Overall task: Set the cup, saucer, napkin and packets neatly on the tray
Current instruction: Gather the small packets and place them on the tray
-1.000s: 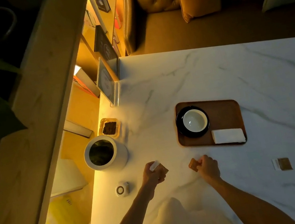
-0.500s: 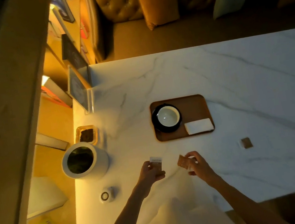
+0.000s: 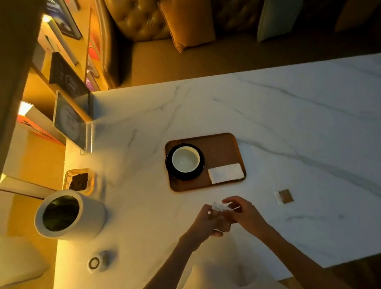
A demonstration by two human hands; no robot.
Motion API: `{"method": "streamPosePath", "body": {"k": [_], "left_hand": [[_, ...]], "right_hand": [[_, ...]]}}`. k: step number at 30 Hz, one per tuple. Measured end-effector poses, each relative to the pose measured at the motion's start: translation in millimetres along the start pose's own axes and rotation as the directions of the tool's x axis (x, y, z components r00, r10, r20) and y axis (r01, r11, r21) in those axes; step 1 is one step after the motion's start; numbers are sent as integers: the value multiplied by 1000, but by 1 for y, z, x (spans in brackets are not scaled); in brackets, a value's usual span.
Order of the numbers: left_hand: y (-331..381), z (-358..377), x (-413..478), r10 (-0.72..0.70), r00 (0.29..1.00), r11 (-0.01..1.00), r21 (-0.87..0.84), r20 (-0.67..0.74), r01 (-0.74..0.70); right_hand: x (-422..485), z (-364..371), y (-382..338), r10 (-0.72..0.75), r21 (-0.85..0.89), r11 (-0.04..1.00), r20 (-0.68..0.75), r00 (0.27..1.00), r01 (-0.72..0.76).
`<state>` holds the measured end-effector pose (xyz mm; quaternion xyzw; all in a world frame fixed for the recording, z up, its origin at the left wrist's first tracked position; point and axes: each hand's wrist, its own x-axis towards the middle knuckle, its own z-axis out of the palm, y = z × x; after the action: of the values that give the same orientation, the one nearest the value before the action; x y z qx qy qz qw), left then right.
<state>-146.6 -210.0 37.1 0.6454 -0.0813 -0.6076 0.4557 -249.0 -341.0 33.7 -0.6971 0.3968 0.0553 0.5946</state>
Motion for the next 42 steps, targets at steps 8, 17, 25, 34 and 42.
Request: {"method": "streamPosePath", "body": {"k": [8, 17, 25, 34, 42], "left_hand": [[30, 99, 46, 35, 995, 986, -162, -96, -50], [25, 149, 90, -115, 966, 921, -390, -233, 15], [29, 141, 88, -171, 955, 918, -390, -243, 65], [34, 137, 85, -113, 955, 941, -339, -273, 14], [49, 158, 75, 125, 979, 967, -199, -164, -157]], "right_hand": [[28, -96, 32, -83, -56, 995, 37, 996, 85], [63, -220, 94, -35, -520, 852, -166, 986, -57], [68, -203, 112, -29, -737, 674, -95, 995, -51], [48, -189, 90, 204, 84, 978, -139, 969, -194], [17, -159, 39, -134, 80, 987, -46, 990, 137]]}}
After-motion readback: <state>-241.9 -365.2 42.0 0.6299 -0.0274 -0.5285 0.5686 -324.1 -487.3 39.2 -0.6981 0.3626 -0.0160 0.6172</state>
